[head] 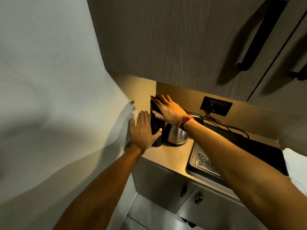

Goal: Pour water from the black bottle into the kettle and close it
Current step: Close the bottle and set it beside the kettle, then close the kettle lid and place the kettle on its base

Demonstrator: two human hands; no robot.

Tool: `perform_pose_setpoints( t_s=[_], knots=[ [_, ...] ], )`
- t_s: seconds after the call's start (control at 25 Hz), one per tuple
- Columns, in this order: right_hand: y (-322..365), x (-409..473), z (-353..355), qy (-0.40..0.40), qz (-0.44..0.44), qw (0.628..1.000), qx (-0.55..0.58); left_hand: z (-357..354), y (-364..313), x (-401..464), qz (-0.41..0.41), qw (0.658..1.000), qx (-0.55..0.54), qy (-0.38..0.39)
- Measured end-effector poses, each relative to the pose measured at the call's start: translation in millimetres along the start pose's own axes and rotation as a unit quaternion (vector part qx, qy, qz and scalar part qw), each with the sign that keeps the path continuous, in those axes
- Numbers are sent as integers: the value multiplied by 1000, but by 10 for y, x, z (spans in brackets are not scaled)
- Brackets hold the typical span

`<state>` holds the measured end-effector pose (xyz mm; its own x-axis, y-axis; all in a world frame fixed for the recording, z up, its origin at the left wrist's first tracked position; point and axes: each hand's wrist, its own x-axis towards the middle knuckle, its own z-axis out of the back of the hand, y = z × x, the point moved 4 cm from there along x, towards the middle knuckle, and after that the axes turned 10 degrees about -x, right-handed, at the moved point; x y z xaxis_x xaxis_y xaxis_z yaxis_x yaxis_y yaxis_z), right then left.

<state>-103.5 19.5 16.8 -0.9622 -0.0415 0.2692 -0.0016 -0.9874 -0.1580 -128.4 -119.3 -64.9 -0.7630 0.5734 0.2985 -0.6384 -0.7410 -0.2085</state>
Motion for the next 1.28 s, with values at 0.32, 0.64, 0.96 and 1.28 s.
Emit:
perform_pose_setpoints(
  t_s=[0.32,0.64,0.96,1.28],
  knots=[
    [-221,-294,-75,-44,-105,981,159,-95,-213,-194,-89,993,-16,-69],
    [-1077,-923,-638,157,-237,955,84,-80,-1240,208,-258,962,-89,-21],
    [-1159,-816,-648,176,-235,955,41,-261,-1373,1045,-69,951,45,298],
    [-1195,-818,-450,114,-288,949,57,-220,-1441,1098,-56,956,12,289]
  ],
)
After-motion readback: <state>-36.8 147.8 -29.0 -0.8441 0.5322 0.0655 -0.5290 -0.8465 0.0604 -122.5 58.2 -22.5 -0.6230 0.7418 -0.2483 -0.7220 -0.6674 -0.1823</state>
